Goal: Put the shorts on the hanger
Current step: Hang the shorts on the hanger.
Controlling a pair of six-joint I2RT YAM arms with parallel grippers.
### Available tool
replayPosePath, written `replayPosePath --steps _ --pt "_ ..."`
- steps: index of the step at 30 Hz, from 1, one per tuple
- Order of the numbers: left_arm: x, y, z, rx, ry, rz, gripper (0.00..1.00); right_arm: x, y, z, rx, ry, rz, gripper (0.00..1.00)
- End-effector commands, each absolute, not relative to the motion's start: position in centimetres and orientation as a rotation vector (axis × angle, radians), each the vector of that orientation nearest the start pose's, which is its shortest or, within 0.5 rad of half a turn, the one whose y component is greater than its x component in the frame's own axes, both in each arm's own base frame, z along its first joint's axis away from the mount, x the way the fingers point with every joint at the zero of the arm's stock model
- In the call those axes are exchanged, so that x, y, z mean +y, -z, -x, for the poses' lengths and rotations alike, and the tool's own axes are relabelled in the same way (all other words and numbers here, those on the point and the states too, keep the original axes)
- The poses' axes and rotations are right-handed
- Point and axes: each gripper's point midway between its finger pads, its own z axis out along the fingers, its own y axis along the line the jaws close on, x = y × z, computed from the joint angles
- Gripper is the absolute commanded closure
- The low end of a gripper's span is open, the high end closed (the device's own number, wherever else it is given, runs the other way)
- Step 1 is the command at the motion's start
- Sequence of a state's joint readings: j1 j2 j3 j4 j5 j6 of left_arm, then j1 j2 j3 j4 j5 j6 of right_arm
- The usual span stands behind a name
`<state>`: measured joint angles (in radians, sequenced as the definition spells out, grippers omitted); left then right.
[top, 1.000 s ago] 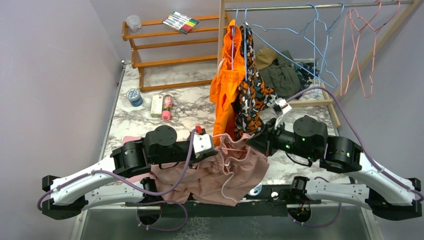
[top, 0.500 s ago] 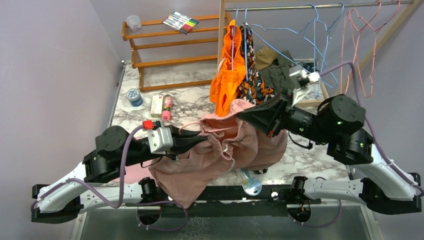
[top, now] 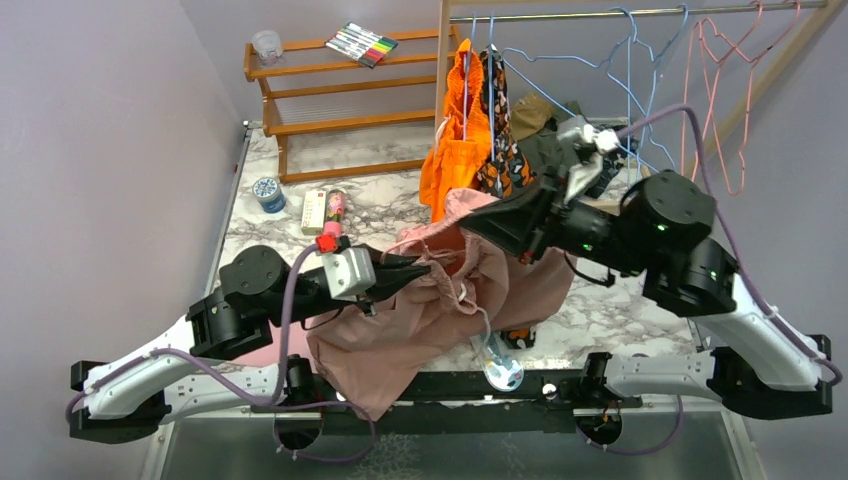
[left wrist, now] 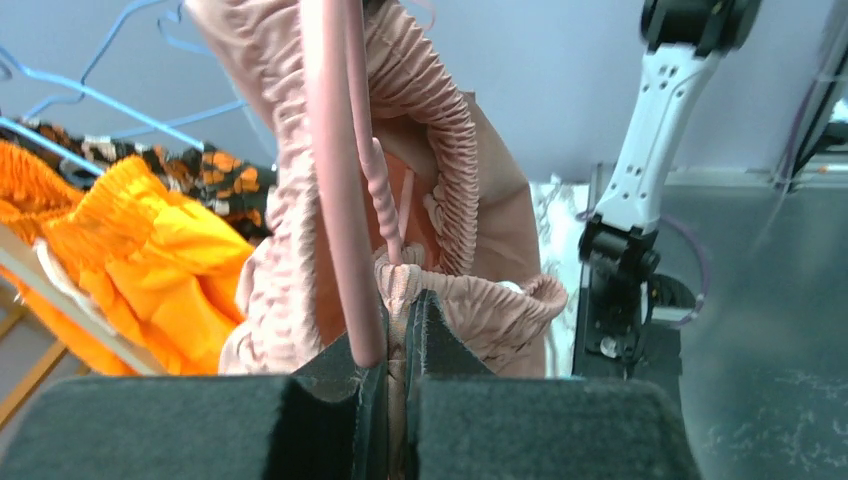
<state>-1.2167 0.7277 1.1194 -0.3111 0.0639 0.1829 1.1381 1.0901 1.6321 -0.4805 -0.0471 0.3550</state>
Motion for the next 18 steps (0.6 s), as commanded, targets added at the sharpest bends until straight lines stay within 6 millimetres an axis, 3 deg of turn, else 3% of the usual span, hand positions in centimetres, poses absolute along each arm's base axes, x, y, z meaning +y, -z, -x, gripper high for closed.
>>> replayPosePath --steps 1,3,5,11,18 --pt "-27.1 -41.1 -8.1 1.106 0.971 -1.045 1.0 32.3 -45.7 -11.4 1.583 -1.244 0.697 0.99" --pt "-27.1 -40.0 -8.1 1.127 0.985 -1.03 1.0 33.0 -42.9 -10.9 1.645 -1.273 0.719 0.99" --pt "-26.9 -39.6 -8.0 1.136 0.999 -1.015 1.0 32.9 -41.7 -10.7 1.665 -1.278 0.722 0.99" --pt "-26.1 -39.3 -8.2 1.138 0.991 -0.975 1.0 31.5 -43.3 -10.8 1.615 -1.246 0.713 0.99" --pt "-26.7 -38.0 -8.4 1.153 1.015 -0.956 1.0 32.7 -40.0 -10.6 1.69 -1.254 0.759 0.99"
